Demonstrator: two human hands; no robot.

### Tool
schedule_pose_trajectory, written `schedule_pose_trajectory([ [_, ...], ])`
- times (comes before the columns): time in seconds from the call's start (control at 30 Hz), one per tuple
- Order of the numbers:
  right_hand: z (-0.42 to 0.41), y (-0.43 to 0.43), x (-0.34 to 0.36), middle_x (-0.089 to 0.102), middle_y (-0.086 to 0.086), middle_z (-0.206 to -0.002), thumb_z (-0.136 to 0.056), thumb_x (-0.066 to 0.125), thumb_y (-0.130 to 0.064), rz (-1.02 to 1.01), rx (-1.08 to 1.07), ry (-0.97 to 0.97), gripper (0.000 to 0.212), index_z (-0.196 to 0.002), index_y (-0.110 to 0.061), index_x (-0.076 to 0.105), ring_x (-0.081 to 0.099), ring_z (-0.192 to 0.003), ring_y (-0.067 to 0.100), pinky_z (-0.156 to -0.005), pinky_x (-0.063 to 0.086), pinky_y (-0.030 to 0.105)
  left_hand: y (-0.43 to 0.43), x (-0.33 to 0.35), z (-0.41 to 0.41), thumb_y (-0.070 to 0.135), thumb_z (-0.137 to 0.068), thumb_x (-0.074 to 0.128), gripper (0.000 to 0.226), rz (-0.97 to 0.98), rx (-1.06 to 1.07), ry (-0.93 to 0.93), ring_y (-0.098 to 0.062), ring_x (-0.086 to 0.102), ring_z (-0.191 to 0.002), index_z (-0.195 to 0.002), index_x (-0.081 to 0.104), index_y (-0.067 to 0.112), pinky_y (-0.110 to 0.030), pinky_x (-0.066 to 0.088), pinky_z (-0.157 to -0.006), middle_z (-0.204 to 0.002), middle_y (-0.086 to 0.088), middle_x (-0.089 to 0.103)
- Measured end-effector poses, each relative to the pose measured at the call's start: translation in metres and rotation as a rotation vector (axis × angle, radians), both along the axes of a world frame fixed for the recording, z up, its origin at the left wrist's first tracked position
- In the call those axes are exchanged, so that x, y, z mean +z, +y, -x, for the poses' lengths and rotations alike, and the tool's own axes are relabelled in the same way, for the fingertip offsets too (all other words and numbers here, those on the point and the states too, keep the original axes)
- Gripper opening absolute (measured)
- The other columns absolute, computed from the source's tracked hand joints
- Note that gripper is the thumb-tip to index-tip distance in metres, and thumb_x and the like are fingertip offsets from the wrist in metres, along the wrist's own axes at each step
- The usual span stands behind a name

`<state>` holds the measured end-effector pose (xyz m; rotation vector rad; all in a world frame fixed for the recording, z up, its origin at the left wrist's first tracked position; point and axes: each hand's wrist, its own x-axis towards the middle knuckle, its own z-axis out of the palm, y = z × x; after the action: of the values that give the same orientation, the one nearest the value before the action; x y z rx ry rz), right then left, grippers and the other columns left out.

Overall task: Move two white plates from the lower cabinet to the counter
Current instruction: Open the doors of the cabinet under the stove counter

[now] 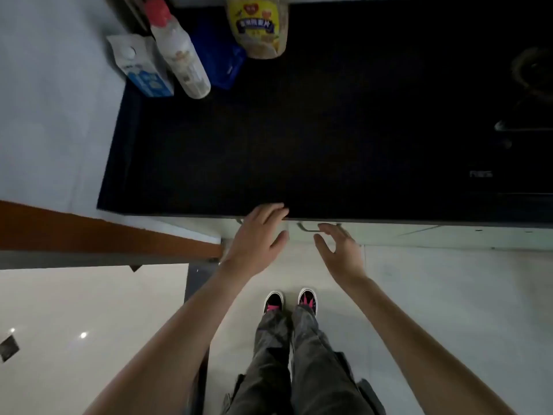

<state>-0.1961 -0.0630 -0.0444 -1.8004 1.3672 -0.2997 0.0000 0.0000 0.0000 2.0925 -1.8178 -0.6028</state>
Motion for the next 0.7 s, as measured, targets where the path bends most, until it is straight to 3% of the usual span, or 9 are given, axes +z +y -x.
schedule_pose_trajectory([
  [0.17,-0.014,-0.011,-0.030,0.067,0.012,-0.127,-0.094,0.063,-0.026,0.099,0.186,0.115,0.041,-0.128,-0.005,0.063,0.061,-0.119,0.028,-0.099,0.045,0.034,-0.058,-0.033,-0.006,0.043,-0.098,0.042,0.056,0.014,-0.181,-0.238,-0.027,0.025,-0.148,-0.149,0.039,0.020,-0.046,0.018,-0.122,-0.159,-0.003,0.033],
  [0.37,-0.036,-0.008,-0.059,0.076,0.007,-0.109,-0.092,0.066,-0.027,0.181,0.035,0.120,0.026,-0.108,-0.009,0.076,0.065,-0.105,0.028,-0.089,0.047,0.034,-0.064,-0.068,-0.011,0.050,-0.101,0.029,0.056,0.047,-0.230,-0.348,-0.028,0.023,-0.149,-0.151,0.032,0.026,-0.047,0.017,-0.122,-0.160,-0.002,0.032],
  [0.53,-0.031,0.010,-0.070,0.074,0.008,-0.078,-0.088,0.072,-0.021,0.186,-0.115,0.084,0.015,-0.081,-0.008,0.078,0.061,-0.078,0.032,-0.072,0.043,0.034,-0.062,-0.069,-0.011,0.049,-0.102,0.027,0.056,0.088,-0.242,-0.376,-0.029,0.024,-0.149,-0.152,0.032,0.024,-0.048,0.019,-0.122,-0.160,-0.003,0.033],
  [0.7,0.000,0.044,-0.068,0.076,0.003,-0.081,-0.084,0.075,-0.014,0.196,-0.056,0.025,0.007,-0.081,-0.009,0.079,0.065,-0.083,0.027,-0.075,0.050,0.034,-0.060,-0.063,-0.011,0.048,-0.102,0.026,0.057,0.067,-0.266,-0.364,-0.030,0.023,-0.149,-0.153,0.031,0.023,-0.049,0.019,-0.121,-0.160,-0.004,0.032],
])
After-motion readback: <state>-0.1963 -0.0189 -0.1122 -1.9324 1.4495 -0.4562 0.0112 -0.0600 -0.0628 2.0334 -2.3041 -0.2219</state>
